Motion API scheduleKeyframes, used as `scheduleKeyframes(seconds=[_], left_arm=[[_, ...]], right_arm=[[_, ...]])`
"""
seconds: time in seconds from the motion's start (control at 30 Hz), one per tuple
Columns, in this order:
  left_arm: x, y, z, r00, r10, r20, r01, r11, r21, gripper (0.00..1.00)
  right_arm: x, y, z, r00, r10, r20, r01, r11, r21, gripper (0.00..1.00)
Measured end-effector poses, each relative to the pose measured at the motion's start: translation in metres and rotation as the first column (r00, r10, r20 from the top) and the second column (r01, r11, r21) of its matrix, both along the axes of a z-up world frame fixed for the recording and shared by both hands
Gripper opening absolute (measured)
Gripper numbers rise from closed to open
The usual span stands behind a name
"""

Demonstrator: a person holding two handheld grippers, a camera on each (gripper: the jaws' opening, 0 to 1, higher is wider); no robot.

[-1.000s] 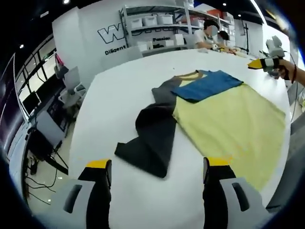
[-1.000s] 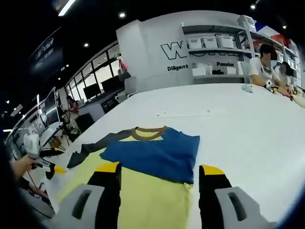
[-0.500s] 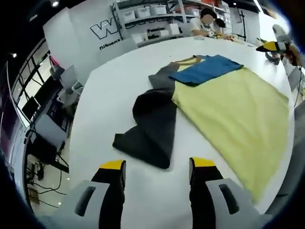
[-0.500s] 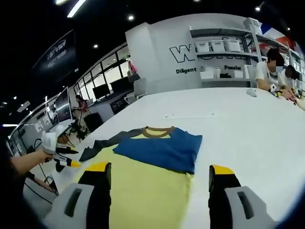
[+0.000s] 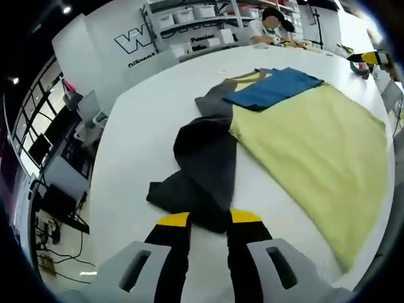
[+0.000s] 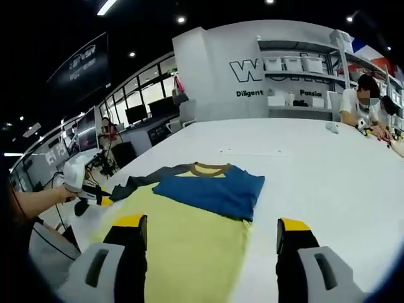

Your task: Fold the garment on the visible template until the final outline fits inside the template.

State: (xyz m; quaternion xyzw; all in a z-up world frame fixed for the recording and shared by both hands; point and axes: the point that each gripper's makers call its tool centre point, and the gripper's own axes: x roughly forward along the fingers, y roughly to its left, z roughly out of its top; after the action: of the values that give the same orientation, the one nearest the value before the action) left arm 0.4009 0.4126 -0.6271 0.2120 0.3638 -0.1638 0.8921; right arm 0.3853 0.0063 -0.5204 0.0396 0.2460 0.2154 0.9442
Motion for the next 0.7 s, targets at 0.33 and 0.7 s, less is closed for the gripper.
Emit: scheduleKeyframes(seconds=[0.33, 0.7], left_arm=[[0.025, 0.009, 0.038, 0.990, 0.049, 0.133, -0.056, 0.997, 0.050, 0.01], [0.069, -0.004, 0.069, 0.956, 0.192, 0.223, -0.191, 0.981, -0.026, 0.01]], right_arm=[[-0.005, -0.001, 0.000, 1.000, 0.000, -0.009, 0.000, 1.000, -0.001, 0.81], [-0.011, -0.005, 0.000, 1.000, 0.001, -0.023, -0.001, 1.000, -0.001, 0.80]])
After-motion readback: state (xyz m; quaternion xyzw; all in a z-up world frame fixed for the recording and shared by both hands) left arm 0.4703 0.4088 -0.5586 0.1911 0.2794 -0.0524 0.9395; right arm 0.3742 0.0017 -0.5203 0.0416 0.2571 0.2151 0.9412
